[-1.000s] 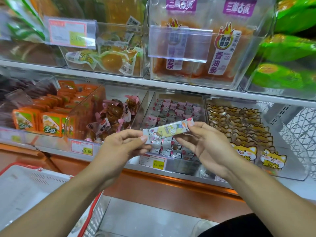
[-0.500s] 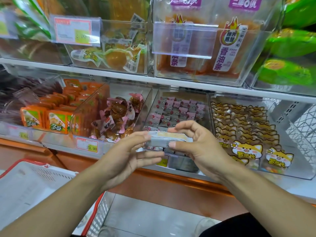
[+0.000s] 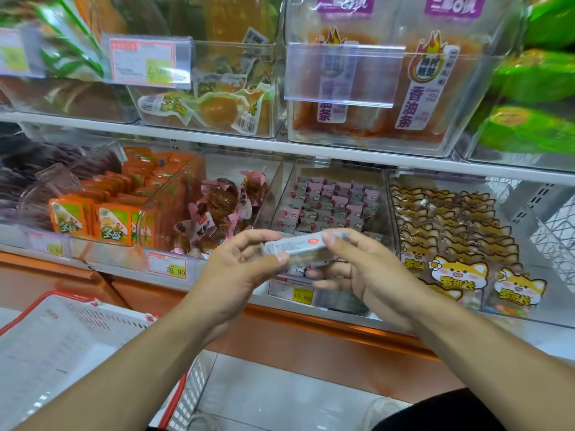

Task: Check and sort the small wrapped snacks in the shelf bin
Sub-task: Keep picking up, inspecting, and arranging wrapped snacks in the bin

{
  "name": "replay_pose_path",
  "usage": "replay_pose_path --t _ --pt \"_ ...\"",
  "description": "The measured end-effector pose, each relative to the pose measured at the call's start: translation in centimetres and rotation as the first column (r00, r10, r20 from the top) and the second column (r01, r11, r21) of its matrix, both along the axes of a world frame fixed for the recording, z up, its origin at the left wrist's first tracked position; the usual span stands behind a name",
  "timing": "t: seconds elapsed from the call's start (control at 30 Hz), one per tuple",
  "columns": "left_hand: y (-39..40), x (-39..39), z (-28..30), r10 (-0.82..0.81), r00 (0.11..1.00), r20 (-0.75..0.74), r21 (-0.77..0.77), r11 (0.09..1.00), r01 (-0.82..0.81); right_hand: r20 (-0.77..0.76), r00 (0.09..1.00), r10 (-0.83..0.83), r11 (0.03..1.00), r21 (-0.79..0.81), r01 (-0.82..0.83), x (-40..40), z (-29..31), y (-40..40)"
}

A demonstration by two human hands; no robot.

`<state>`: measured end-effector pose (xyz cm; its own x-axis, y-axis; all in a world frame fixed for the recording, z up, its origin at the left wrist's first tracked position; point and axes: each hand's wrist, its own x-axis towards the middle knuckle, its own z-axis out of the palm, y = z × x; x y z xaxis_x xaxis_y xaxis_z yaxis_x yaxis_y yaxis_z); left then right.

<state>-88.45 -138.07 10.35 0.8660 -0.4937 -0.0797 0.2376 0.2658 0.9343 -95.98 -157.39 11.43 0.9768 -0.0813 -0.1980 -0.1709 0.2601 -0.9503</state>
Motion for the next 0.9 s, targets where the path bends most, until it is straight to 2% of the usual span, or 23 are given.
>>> replay_pose_path --t 0.13,0.33,0.43,0.5,0.63,0.9 --pt "0.0 -0.1 -0.3 0.008 0.992 0.124 0.015 1.000 -0.010 0.009 1.000 -0.028 1.000 0.012 0.028 -0.1 0.1 0.1" --pt "-0.2 -0.4 -0.1 0.017 0.993 -0.113 -0.016 1.000 -0.019 0.114 0.992 -0.057 0.997 0.053 0.051 0.1 -0.1 -0.1" --pt "-0.3 -0.3 -0.3 0.044 0.989 -0.141 -0.038 0.998 -0.049 0.119 0.992 -0.034 0.999 0.010 0.034 0.0 -0.3 -0.2" --pt "-0.3 -0.1 -0.2 0.048 0.993 -0.112 -0.057 0.997 -0.055 0.116 0.992 -0.054 0.999 0.015 0.052 0.0 -0.2 -0.4" --pt "-0.2 0.0 -0.6 0.089 0.996 -0.020 -0.017 0.996 -0.089 0.068 0.995 -0.077 0.988 0.136 0.067 0.1 0.1 -0.4" --pt "-0.3 0.2 -1.2 0.081 0.996 0.040 -0.009 0.997 -0.081 0.042 0.993 -0.108 0.986 0.136 0.101 0.1 0.0 -0.6"
